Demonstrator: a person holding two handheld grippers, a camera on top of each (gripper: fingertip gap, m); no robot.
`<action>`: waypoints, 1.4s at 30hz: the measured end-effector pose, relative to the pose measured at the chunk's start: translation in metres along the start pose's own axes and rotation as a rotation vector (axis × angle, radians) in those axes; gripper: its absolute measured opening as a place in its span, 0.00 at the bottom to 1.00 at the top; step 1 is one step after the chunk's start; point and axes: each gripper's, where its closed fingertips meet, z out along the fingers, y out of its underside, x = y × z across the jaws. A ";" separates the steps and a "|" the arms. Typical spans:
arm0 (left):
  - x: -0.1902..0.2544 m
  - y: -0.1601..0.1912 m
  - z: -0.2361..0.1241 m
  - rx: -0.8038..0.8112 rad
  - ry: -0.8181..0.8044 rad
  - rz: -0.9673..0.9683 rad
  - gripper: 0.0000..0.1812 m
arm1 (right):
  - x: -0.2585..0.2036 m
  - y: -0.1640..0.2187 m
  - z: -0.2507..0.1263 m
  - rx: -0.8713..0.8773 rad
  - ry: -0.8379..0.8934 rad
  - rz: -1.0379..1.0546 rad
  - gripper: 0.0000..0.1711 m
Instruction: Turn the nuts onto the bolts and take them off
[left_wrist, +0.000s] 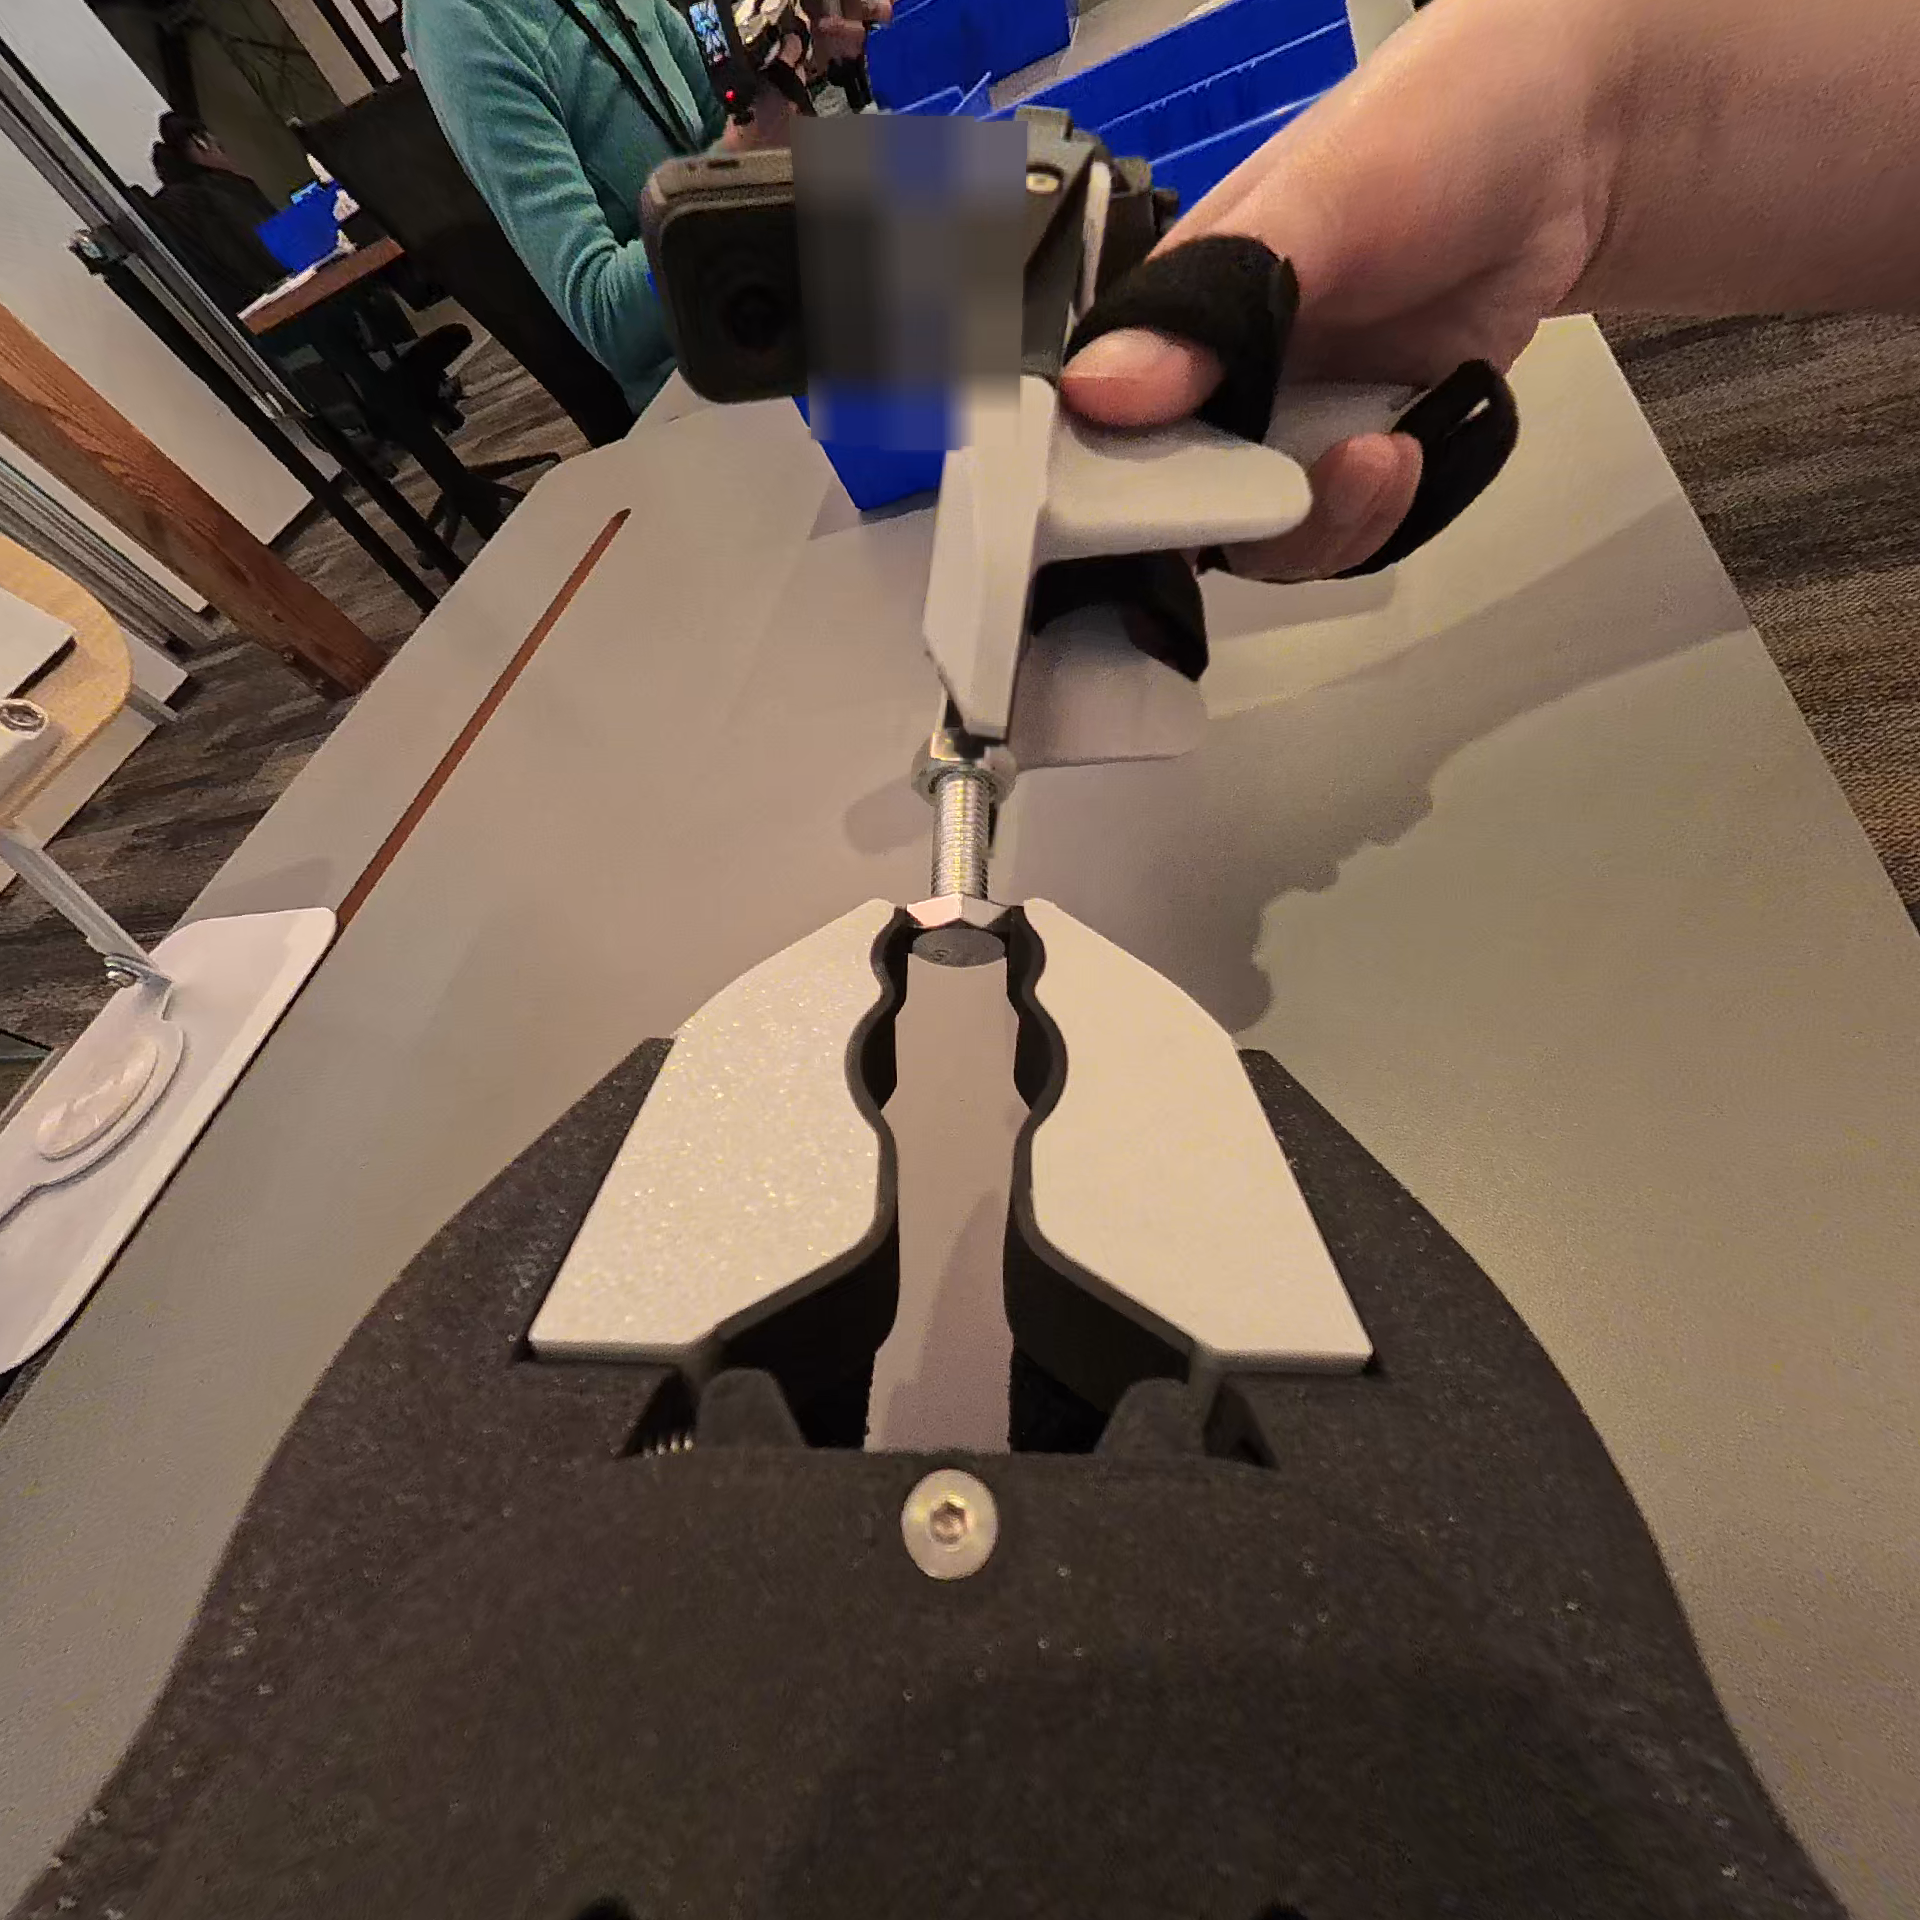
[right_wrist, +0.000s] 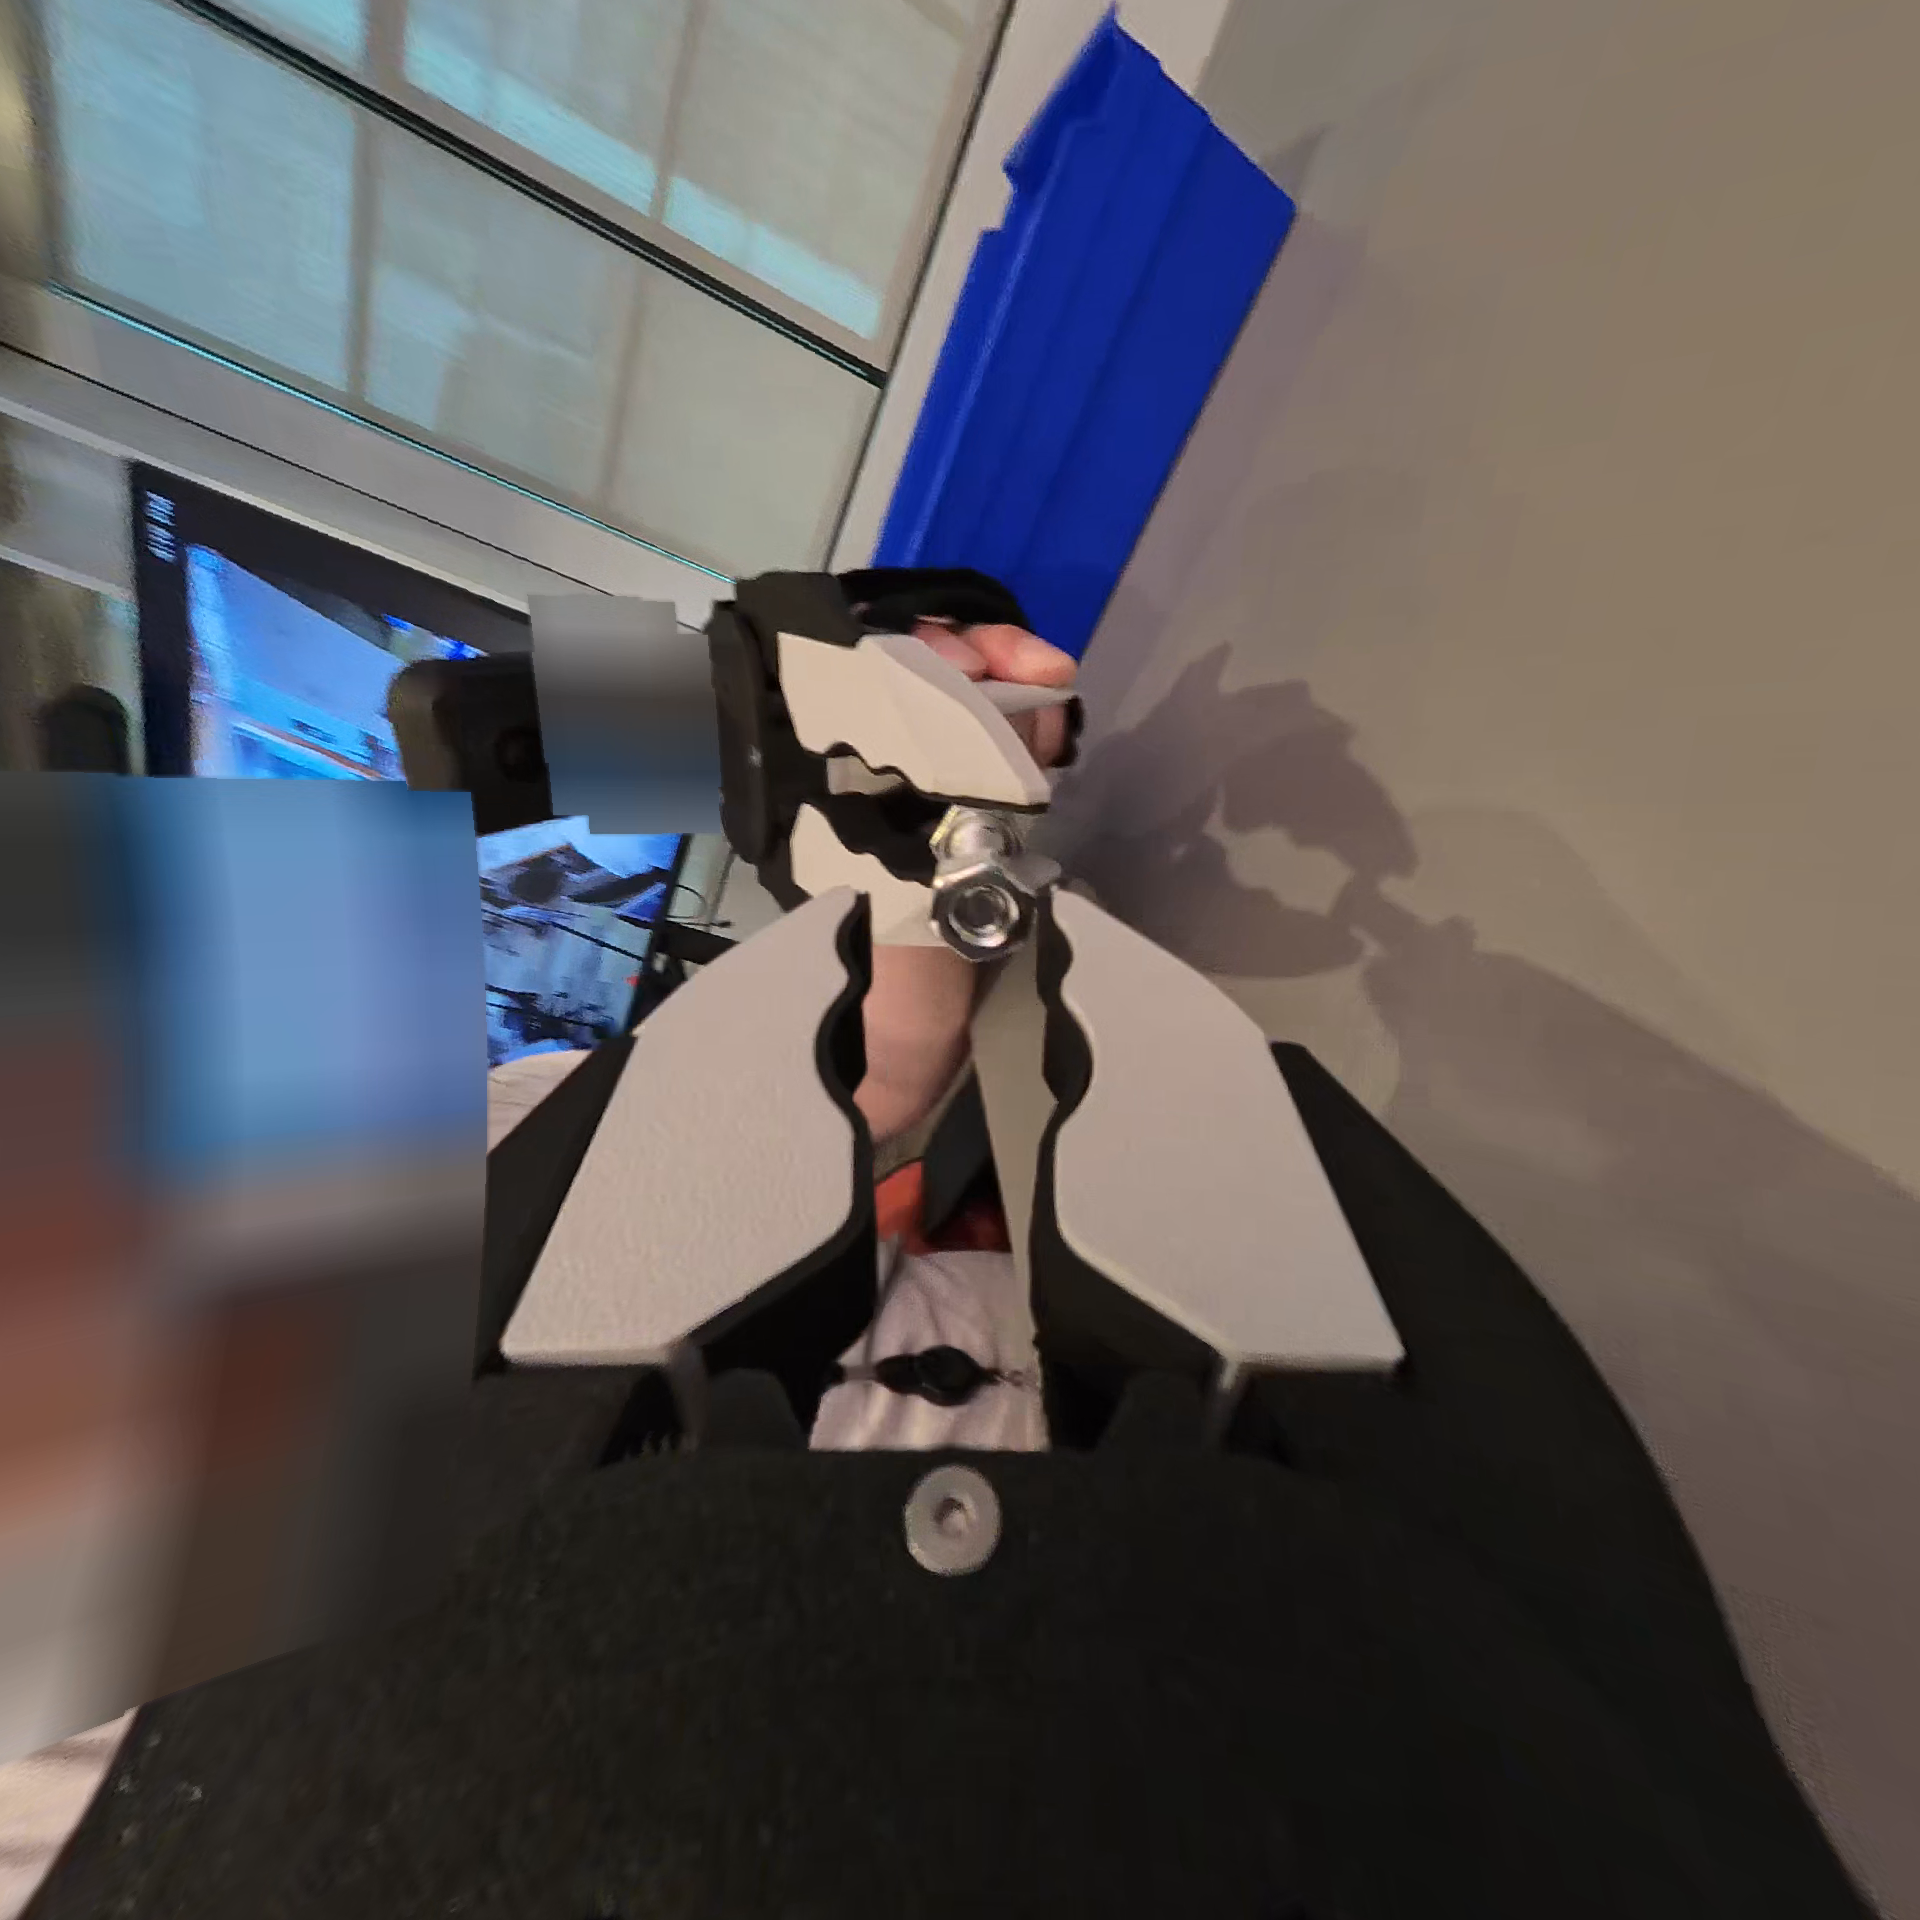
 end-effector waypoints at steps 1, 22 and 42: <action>0.001 0.000 0.000 -0.002 0.001 0.006 0.10 | 0.001 -0.001 0.000 0.002 0.008 -0.002 0.15; 0.008 -0.008 -0.004 0.045 0.067 -0.043 0.10 | -0.008 -0.007 -0.007 -0.001 0.102 -0.368 0.28; 0.023 -0.014 -0.008 0.074 0.198 -0.119 0.10 | -0.011 0.018 -0.010 -0.231 0.055 -0.876 0.10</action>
